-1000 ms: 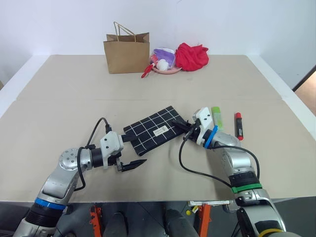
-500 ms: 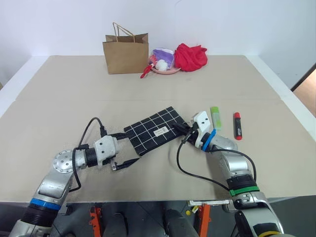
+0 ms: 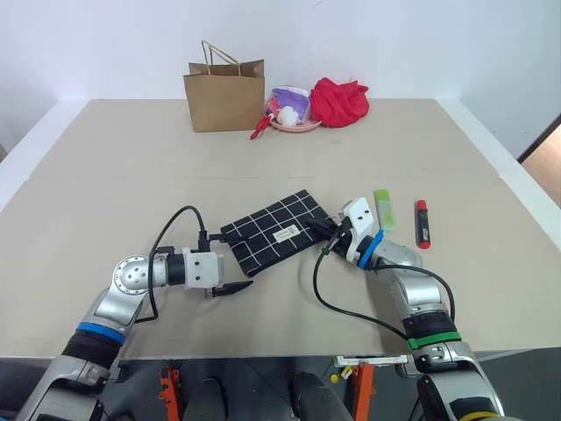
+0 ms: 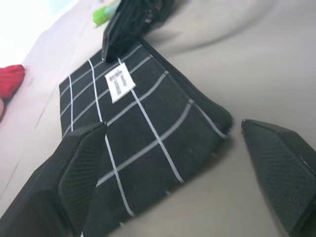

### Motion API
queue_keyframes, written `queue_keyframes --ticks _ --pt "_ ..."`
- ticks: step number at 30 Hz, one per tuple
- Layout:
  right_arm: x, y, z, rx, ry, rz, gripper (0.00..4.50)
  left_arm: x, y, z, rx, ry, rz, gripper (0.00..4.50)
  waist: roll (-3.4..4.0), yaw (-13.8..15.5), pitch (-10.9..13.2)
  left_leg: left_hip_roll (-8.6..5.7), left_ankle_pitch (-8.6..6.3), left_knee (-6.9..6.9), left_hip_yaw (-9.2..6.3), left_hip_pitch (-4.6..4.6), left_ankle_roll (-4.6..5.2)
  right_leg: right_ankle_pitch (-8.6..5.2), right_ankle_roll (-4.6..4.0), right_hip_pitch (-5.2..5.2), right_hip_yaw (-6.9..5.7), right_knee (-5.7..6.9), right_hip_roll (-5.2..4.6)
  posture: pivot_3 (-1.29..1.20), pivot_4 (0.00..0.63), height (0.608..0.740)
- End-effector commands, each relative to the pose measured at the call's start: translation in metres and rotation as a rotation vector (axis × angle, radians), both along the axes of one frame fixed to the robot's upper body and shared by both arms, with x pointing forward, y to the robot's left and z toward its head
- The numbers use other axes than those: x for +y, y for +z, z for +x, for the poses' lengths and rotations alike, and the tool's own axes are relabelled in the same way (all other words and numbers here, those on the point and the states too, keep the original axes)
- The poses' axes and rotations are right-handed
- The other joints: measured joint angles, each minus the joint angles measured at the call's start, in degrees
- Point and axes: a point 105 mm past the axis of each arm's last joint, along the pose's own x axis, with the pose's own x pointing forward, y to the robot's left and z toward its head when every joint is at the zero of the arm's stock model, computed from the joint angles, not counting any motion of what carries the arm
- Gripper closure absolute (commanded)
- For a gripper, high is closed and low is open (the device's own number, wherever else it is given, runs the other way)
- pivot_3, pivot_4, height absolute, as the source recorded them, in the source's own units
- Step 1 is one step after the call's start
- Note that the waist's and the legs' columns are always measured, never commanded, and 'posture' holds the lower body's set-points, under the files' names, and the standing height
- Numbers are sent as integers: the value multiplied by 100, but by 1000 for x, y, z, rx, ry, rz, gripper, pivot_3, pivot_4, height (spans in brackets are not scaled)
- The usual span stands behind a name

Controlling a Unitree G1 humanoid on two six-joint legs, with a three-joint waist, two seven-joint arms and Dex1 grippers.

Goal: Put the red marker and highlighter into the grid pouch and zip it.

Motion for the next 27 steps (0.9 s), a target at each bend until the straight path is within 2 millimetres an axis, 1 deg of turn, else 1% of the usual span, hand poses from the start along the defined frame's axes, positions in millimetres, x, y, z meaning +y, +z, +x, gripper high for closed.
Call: queue_keyframes --ticks 1,4,5,7,8,10,11,12,13,14,15,16,18,19,21,23,26,27 --pt "1 12 -2 -50 9 -5 4450 -1 -8 11 43 11 16 0 2 6 -1 0 3 0 0 0 5 2 2 1 0 0 0 0 150 740" --pt "0 15 -1 -57 7 -6 4450 -6 -14 17 73 -15 44 0 5 0 -3 -1 8 1 0 1 12 7 5 4 0 0 0 0 150 740" --pt "-1 16 -1 -60 5 -7 4500 -8 -16 19 87 -24 50 391 8 -2 -5 -2 11 1 0 1 16 12 5 4 0 0 0 0 150 740" --pt "-2 17 -1 -64 2 -7 4500 -10 -20 21 120 -41 64 619 11 6 -7 -2 17 1 0 5 24 17 3 6 0 1 0 0 150 740" --pt "-2 17 -1 -66 1 -7 4500 -11 -21 21 128 -51 75 937 11 5 -7 -3 19 1 0 5 27 16 0 6 0 1 0 0 150 740" --pt "-3 18 -1 -68 0 -7 4500 -11 -24 21 145 -69 88 1719 14 4 -8 -3 22 2 0 6 30 16 -11 7 0 1 0 0 150 740" --pt "-3 18 -1 -68 0 -7 4500 -11 -24 21 149 -74 91 1951 16 1 -9 -3 23 2 0 6 30 16 -11 7 0 1 0 0 150 740" --pt "-3 18 -2 -68 -1 -7 4500 -10 -25 21 156 -76 93 2449 17 1 -10 -3 24 2 0 7 32 17 -13 7 0 1 0 0 150 740" --pt "-3 18 -2 -69 -2 -7 4500 -9 -25 22 163 -77 95 2711 17 1 -10 -3 25 2 0 7 33 17 -13 7 0 1 0 0 150 740" --pt "-3 18 -2 -69 -2 -6 4500 -9 -24 22 167 -78 96 3265 17 0 -10 -3 27 2 0 8 37 19 -14 7 0 1 0 0 150 740" --pt "-3 18 -2 -69 -2 -7 4500 -8 -24 23 184 -78 93 3394 20 -3 -11 -3 29 2 0 8 40 20 -16 6 0 1 1 0 150 740" --pt "-3 18 -3 -69 -2 -7 4500 -6 -23 23 194 -78 86 3891 22 -5 -13 -2 30 2 0 8 41 20 -17 6 0 1 1 0 150 740" --pt "-3 18 -3 -70 -1 -7 4500 -5 -20 24 212 -79 76 4345 24 -7 -14 -2 30 1 0 8 41 20 -17 6 1 1 1 0 150 740" --pt "-3 19 -3 -72 0 -8 4500 -4 -19 25 214 -78 74 4433 25 -19 -15 -2 30 -1 0 7 41 20 -16 4 1 1 1 0 150 740" --pt "-3 21 -4 -83 4 -12 4500 -2 -14 27 231 -72 46 4433 25 -19 -15 -2 29 -8 0 7 41 24 -3 2 1 1 2 0 150 740" --pt "-3 28 -7 -119 16 -19 4500 -2 -5 28 273 -70 -6 4433 25 -19 -14 -1 29 -19 0 5 41 21 -1 -4 0 2 4 0 150 740" --pt "-1 49 -17 -142 53 52 4500 -3 11 29 368 -75 -109 4433 26 -20 -13 -2 29 -28 -1 -5 41 16 0 -16 0 3 5 0 150 740" --pt "0 60 -24 -159 85 92 4185 -3 17 27 394 -87 -130 4475 27 -20 -12 -2 29 -31 -4 -12 41 13 1 -22 0 5 5 0 150 740"
